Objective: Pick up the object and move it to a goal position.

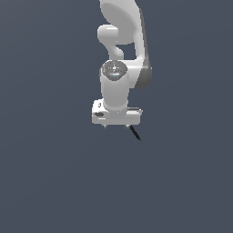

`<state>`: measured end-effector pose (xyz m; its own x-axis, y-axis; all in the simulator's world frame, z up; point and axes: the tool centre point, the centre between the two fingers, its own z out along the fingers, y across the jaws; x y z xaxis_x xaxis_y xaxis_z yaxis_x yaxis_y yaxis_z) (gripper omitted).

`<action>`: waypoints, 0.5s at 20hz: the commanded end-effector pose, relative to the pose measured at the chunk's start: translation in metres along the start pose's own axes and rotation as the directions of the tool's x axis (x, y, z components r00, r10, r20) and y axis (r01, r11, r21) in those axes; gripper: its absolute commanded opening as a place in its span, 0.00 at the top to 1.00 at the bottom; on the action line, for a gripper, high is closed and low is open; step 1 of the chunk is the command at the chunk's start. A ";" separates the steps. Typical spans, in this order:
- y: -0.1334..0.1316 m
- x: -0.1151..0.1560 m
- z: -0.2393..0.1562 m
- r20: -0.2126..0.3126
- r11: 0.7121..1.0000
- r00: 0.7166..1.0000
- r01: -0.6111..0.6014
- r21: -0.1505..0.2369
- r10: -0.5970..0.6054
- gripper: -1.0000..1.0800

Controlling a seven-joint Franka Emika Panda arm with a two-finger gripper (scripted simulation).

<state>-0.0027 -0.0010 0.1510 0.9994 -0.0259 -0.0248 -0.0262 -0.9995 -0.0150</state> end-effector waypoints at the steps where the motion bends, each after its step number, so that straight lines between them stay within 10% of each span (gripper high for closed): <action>1: 0.000 0.000 0.000 0.000 1.000 1.000 0.000 0.000 0.000 0.04; 10: 0.012 -0.004 0.010 0.012 1.000 1.000 -0.002 0.015 0.002 0.04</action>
<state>-0.0067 -0.0106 0.1427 0.9990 -0.0265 -0.0348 -0.0274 -0.9993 -0.0269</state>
